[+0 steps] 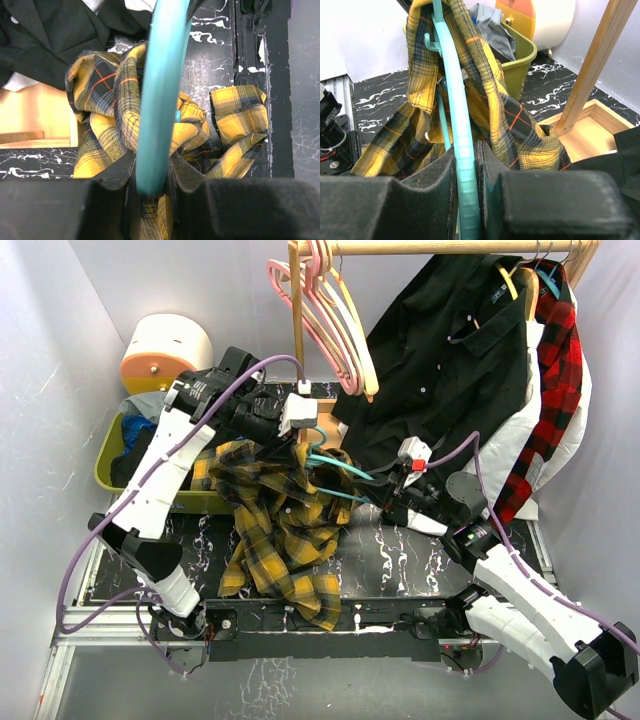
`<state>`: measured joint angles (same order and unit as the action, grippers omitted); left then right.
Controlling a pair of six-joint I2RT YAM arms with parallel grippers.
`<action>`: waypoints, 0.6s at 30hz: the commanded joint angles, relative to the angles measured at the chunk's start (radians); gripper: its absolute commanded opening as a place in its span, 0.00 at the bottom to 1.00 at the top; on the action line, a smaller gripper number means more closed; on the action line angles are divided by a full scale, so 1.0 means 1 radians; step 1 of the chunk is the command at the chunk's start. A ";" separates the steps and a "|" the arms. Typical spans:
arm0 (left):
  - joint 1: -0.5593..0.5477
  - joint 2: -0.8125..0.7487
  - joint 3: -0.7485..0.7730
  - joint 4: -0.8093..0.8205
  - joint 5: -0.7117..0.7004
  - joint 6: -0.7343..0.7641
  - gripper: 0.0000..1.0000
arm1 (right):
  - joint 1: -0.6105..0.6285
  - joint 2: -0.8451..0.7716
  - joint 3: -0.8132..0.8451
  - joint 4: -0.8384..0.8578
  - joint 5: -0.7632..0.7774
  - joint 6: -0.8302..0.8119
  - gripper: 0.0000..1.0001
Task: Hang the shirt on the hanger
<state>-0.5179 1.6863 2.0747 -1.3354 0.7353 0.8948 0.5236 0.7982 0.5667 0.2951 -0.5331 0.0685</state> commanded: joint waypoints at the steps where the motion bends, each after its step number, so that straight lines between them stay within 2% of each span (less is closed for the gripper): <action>1: 0.051 -0.098 0.040 0.052 0.039 -0.048 0.00 | 0.005 -0.033 0.044 0.086 0.019 0.010 0.08; 2: 0.053 -0.100 0.046 0.032 0.041 -0.043 0.00 | 0.005 -0.035 0.042 0.085 0.029 0.011 0.08; 3: 0.058 -0.109 0.040 0.022 0.037 -0.040 0.00 | 0.006 -0.036 0.043 0.085 0.041 0.013 0.13; 4: 0.066 -0.126 0.020 0.025 0.033 -0.041 0.00 | 0.006 -0.040 0.044 0.085 0.059 0.015 0.24; 5: 0.075 -0.145 -0.003 0.035 0.026 -0.045 0.00 | 0.006 -0.043 0.042 0.085 0.079 0.022 0.50; 6: 0.086 -0.170 -0.029 0.043 0.022 -0.046 0.00 | 0.006 -0.049 0.041 0.085 0.102 0.026 0.59; 8: 0.108 -0.193 -0.047 0.039 0.019 -0.048 0.00 | 0.006 -0.062 0.041 0.080 0.135 0.028 0.71; 9: 0.117 -0.205 -0.062 0.037 0.017 -0.049 0.00 | 0.006 -0.069 0.039 0.075 0.150 0.031 0.85; 10: 0.124 -0.220 -0.078 0.042 0.016 -0.054 0.00 | 0.004 -0.076 0.038 0.069 0.167 0.034 0.95; 11: 0.129 -0.233 -0.092 0.044 0.010 -0.057 0.00 | 0.004 -0.085 0.038 0.060 0.185 0.035 0.98; 15: 0.165 -0.267 -0.108 0.058 -0.001 -0.086 0.00 | 0.003 -0.169 -0.017 0.054 0.290 0.084 0.98; 18: 0.191 -0.282 -0.102 0.059 0.024 -0.112 0.00 | 0.003 -0.230 -0.082 0.046 0.285 0.158 0.98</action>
<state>-0.3611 1.4460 1.9686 -1.2892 0.7372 0.8276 0.5274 0.6395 0.5426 0.3149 -0.3107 0.1383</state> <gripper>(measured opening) 0.153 0.983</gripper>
